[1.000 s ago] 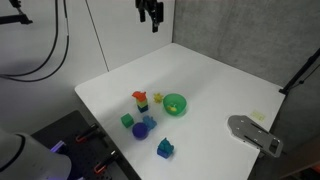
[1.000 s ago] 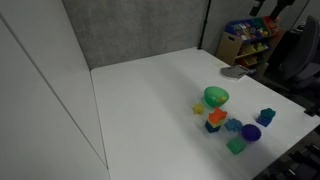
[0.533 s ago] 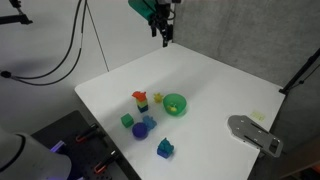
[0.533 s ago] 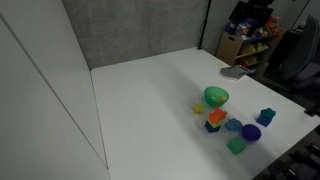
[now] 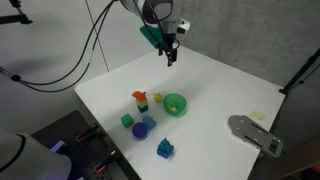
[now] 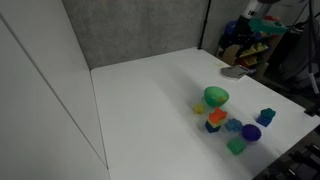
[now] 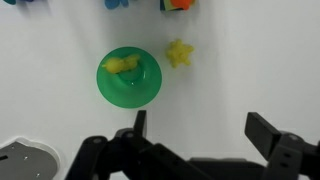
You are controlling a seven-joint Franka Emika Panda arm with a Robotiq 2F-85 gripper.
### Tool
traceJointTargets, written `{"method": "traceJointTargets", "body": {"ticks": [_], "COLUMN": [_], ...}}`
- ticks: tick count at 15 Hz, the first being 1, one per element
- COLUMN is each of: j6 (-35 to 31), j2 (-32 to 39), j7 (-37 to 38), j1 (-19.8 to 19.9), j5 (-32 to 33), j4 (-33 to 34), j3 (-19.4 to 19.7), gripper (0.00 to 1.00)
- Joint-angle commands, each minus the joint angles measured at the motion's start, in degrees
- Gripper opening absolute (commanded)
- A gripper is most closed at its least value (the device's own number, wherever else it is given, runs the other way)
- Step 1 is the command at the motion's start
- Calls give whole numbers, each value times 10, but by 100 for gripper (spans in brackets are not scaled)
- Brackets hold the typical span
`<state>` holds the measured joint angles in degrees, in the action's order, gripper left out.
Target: Remove the yellow toy from the green bowl and put it on the table.
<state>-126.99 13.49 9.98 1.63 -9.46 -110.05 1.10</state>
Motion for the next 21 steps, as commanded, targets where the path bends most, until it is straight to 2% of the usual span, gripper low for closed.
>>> {"method": "traceJointTargets", "body": {"ticks": [1,6,14,15,21], "j6": [-81,-158,-158,-178,-203], "j2": [31,82,94,98,165], "j7": [19,69,76,87,89], "j1": [7,8,11,5,10], "j5": [-26,-23,-22,-13,-24], "j4": [-23,-33,-35,-39,-6], "j3": [10,33,39,45,44], "gripper": [100,100,100,100,100]}}
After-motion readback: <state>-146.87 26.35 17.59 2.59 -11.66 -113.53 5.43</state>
